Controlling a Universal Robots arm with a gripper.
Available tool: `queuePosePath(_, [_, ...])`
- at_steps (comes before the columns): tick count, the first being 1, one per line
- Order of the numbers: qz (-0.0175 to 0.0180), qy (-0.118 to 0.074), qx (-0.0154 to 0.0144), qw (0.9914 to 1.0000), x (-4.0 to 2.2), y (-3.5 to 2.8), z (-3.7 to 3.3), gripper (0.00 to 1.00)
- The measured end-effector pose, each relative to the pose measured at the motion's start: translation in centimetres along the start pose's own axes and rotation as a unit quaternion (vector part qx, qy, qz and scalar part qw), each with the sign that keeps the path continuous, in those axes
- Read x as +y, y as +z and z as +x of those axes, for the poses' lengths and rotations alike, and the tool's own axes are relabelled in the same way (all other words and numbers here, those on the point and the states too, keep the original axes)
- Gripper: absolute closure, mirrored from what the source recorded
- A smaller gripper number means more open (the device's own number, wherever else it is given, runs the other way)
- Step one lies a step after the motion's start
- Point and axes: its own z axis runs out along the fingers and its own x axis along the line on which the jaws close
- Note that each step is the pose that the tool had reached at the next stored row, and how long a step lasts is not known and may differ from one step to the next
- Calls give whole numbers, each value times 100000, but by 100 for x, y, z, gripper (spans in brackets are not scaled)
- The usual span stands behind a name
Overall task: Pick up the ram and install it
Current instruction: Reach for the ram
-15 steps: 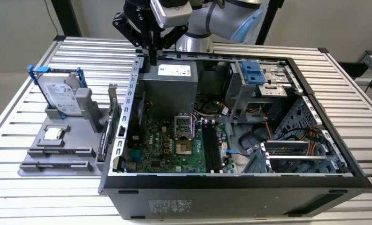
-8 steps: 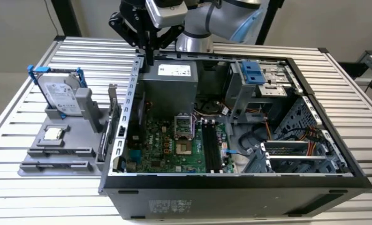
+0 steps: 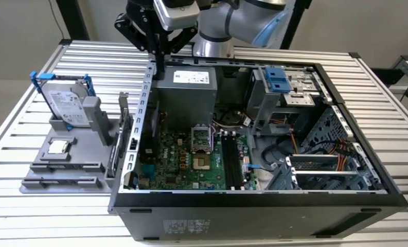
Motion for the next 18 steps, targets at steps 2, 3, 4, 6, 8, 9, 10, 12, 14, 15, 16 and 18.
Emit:
queuePosePath(2, [3,4,3,100000,-1,-1,17,100])
queuePosePath(3, [-2,4,0,100000,-2,0,25,100])
queuePosePath(4, [-1,2,0,100000,-2,0,32,100])
queuePosePath(6, [3,7,3,100000,-3,-1,46,100])
queuePosePath(8, [1,3,0,100000,-4,-1,60,100])
queuePosePath(9, [3,5,3,100000,-5,-2,68,100])
queuePosePath(10, [2,5,2,100000,-5,-2,75,100])
queuePosePath(12, [-1,3,2,100000,-6,-2,90,100])
queuePosePath(14, [2,5,3,100000,-7,-2,106,100])
queuePosePath(15, [1,5,2,100000,-8,-2,113,100])
queuePosePath(16, [1,6,1,100000,-8,-2,121,100])
queuePosePath(18, [-1,5,0,100000,-10,-3,137,100])
